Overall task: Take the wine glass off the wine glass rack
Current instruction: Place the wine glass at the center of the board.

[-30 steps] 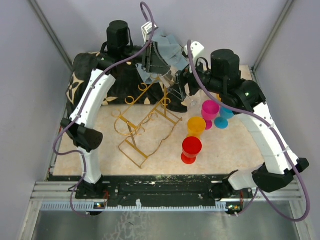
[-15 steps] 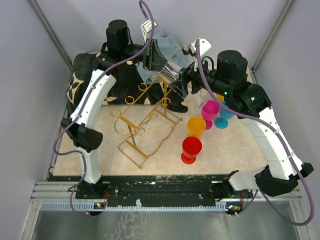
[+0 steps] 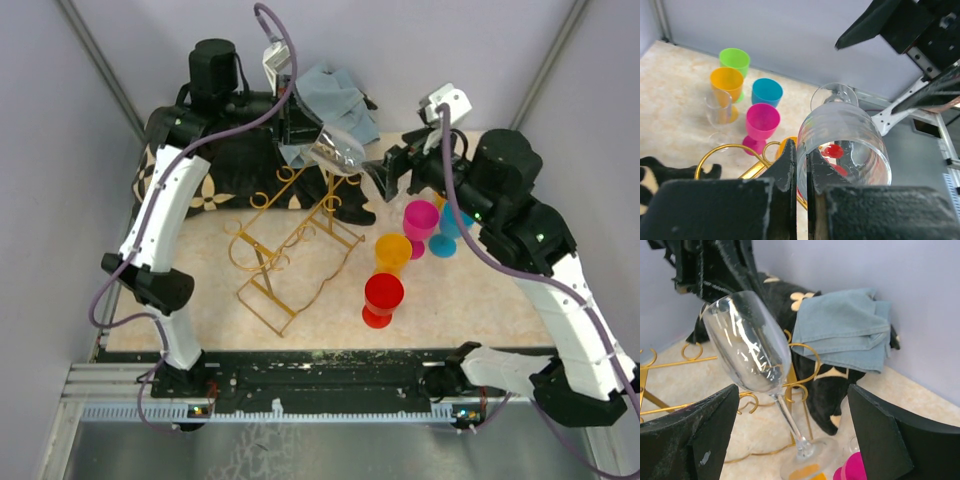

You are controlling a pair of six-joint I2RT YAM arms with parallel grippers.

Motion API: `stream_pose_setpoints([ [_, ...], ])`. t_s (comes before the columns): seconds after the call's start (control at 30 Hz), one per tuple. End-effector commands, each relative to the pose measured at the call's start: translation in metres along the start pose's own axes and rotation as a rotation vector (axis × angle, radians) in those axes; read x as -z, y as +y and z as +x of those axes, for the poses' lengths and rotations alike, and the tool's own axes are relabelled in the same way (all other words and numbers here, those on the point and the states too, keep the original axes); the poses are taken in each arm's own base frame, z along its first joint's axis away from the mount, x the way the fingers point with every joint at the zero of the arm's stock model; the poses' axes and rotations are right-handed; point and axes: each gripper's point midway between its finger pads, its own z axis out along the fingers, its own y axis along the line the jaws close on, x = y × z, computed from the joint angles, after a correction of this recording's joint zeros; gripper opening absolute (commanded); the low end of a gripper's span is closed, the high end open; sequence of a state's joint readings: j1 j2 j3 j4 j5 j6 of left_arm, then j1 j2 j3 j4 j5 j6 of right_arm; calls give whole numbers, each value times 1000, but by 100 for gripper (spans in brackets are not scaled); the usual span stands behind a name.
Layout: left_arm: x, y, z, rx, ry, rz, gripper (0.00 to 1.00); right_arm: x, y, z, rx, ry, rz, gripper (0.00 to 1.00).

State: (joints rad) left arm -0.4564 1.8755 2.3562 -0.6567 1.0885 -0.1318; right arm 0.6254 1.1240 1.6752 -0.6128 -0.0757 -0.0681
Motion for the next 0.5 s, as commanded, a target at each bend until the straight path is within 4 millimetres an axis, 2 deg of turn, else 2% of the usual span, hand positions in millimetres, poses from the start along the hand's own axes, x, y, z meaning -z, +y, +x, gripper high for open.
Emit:
stream_pose_setpoints([
  [0.0, 19, -19, -20, -182, -22, -72, 0, 21, -20, -39, 6, -148, 114, 89],
  [0.13, 27, -30, -24, -245, -23, -100, 0, 49, -39, -59, -16, -239, 236, 89],
  [0.23, 29, -46, -17, -271, 8, -106, 0, 71, -55, -62, -28, -263, 337, 90],
  [0.4, 13, -78, -2, -390, 74, -113, 0, 98, -90, -39, -41, -178, 566, 90],
  [0.47, 6, -84, 8, -419, 112, -118, 0, 110, -106, -25, -55, -129, 685, 90],
])
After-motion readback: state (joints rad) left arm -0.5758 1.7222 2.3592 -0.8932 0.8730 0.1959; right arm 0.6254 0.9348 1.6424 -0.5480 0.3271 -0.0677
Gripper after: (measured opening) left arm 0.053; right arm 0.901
